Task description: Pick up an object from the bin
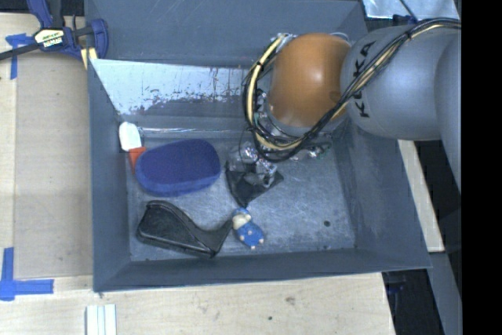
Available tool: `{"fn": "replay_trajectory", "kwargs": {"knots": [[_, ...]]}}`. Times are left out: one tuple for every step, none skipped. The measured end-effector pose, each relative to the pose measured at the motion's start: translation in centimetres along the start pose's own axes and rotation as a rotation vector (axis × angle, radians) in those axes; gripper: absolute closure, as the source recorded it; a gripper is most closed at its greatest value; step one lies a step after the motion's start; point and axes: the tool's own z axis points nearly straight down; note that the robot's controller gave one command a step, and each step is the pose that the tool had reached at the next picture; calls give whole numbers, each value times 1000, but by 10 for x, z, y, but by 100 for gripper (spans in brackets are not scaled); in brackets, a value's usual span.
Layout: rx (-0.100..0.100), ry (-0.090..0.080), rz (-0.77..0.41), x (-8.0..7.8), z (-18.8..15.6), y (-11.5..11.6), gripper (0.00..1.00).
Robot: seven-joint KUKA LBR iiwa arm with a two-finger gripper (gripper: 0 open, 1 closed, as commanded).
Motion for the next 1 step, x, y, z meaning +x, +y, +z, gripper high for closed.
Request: {"fn": "replay_trajectory", "kwargs": {"knots": [[2,2,5,-2,-63,-2,100]]}}
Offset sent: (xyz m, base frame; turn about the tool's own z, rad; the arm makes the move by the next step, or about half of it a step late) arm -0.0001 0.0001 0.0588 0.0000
